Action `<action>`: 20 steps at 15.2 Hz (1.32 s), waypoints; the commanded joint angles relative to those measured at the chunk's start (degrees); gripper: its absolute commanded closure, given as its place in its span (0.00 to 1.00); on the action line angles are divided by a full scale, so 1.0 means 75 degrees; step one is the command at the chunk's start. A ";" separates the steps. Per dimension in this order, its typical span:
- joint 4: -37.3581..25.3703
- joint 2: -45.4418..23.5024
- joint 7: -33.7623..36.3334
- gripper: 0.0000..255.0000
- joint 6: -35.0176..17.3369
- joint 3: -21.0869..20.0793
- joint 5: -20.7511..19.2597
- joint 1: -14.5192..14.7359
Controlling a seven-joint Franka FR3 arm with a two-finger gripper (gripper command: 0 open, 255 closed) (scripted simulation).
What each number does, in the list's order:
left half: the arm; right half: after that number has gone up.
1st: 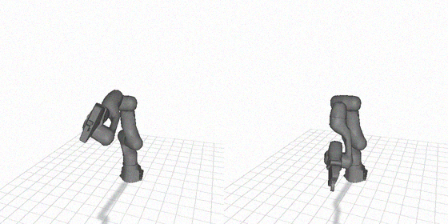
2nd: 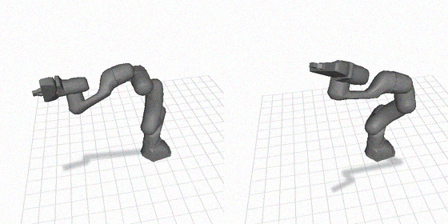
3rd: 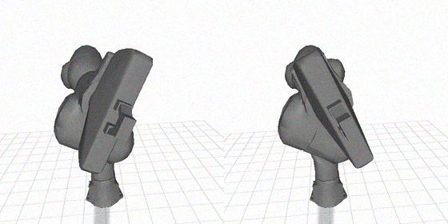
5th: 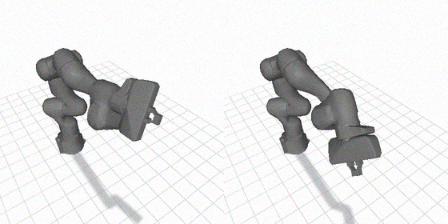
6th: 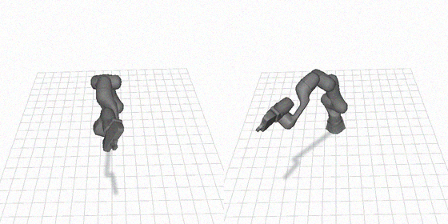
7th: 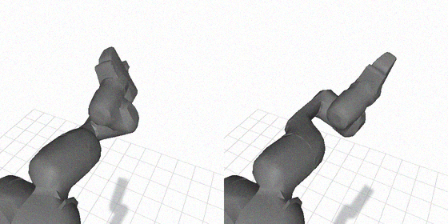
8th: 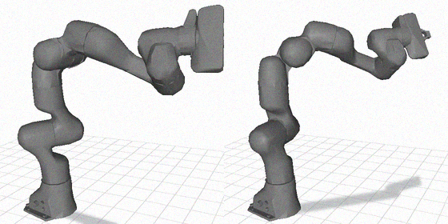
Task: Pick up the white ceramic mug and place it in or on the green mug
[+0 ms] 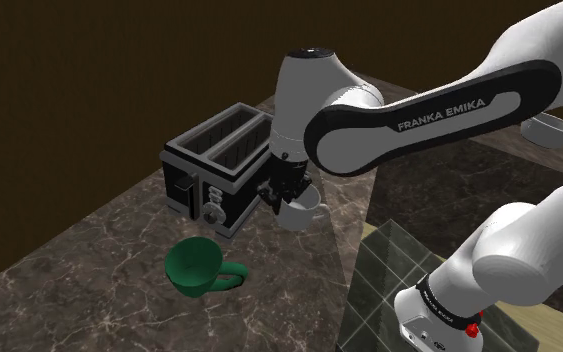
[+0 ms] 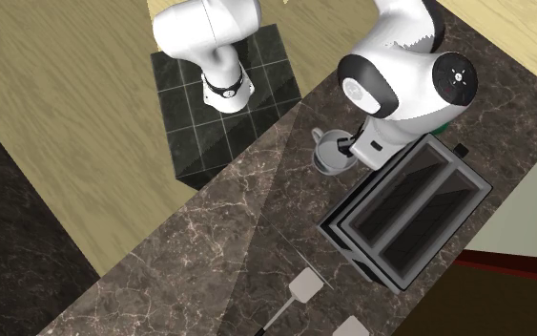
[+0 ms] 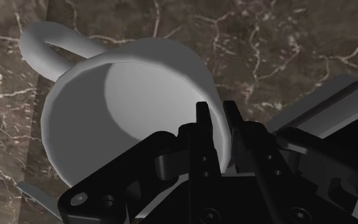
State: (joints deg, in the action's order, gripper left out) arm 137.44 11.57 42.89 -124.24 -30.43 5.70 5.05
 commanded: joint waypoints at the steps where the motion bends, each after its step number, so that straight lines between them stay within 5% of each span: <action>1: -0.0108 0.0118 -0.0051 1.00 0.0218 0.0037 0.0045 0.0006; 20: -0.1459 0.0872 -0.0291 1.00 0.2271 0.0344 0.0227 0.0025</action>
State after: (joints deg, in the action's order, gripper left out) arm 127.15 17.94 40.78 -108.03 -27.98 7.40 5.26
